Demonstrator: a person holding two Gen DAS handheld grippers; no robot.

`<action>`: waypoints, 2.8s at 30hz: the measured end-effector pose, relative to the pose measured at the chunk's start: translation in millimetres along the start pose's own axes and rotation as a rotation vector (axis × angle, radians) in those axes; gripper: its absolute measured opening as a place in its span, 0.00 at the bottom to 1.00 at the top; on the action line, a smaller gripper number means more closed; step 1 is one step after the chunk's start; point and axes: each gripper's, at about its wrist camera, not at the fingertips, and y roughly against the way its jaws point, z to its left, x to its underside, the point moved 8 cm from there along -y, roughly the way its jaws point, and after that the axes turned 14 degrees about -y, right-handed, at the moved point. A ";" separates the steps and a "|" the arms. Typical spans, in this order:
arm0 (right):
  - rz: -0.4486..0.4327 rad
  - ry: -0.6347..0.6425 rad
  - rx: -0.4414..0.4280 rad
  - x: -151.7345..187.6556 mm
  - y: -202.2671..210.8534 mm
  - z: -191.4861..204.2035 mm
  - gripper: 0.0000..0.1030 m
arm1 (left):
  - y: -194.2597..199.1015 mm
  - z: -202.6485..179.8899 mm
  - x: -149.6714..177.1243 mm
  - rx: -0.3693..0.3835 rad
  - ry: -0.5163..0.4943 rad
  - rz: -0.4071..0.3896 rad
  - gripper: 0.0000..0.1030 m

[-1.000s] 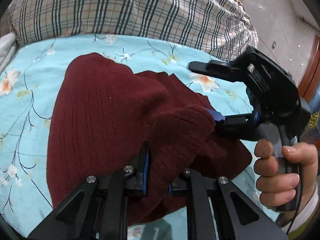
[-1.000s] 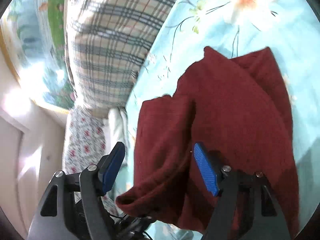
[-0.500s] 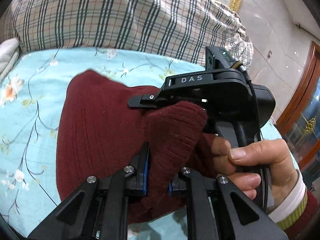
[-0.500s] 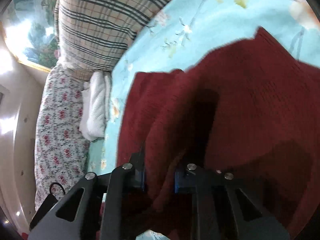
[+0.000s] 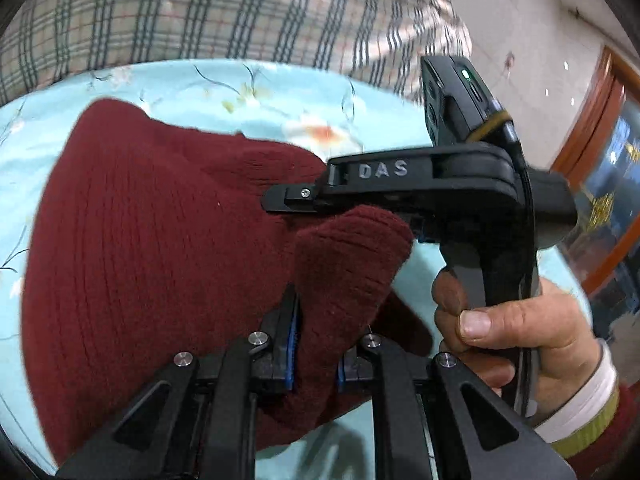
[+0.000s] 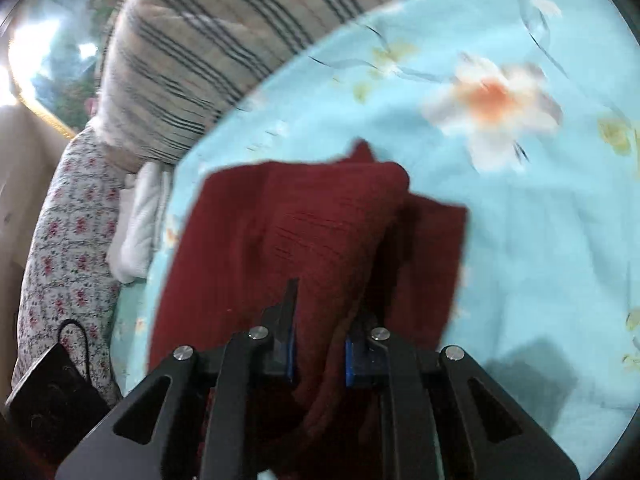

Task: Fold large clothes

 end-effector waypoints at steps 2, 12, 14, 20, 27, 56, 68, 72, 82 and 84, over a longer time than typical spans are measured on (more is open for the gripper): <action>-0.011 -0.009 -0.014 -0.9 -0.9 -5.3 0.18 | -1.8 -1.9 2.6 -0.016 -0.019 0.000 0.13; -0.069 0.003 0.041 -0.6 21.1 -9.9 0.28 | 60.9 0.8 12.6 0.088 0.025 -0.004 0.46; -0.081 0.008 0.065 2.7 28.7 -10.9 0.28 | 88.8 8.7 17.2 0.069 0.029 -0.035 0.58; -0.083 -0.020 0.057 12.0 41.1 -14.6 0.65 | 126.8 71.9 23.6 -0.025 0.155 -0.062 0.83; -0.029 -0.080 0.018 12.5 29.9 -20.4 0.65 | 76.1 140.5 30.8 0.136 0.383 0.065 0.84; 0.085 0.012 -0.149 92.0 -6.6 79.4 0.31 | 109.5 138.3 63.5 0.188 0.272 0.116 0.56; 0.206 0.089 -0.188 184.7 -76.9 150.3 0.30 | 208.9 199.9 166.0 0.017 0.288 0.164 0.58; 0.197 0.105 -0.110 188.8 -84.1 138.8 0.32 | 188.8 218.7 196.9 0.018 0.391 0.156 0.71; 0.094 0.113 -0.020 181.8 -55.4 140.0 0.54 | 252.8 217.5 199.6 -0.101 0.401 0.072 0.83; 0.050 0.133 -0.020 176.1 -44.0 144.8 0.54 | 280.2 214.5 189.9 -0.167 0.350 -0.005 0.82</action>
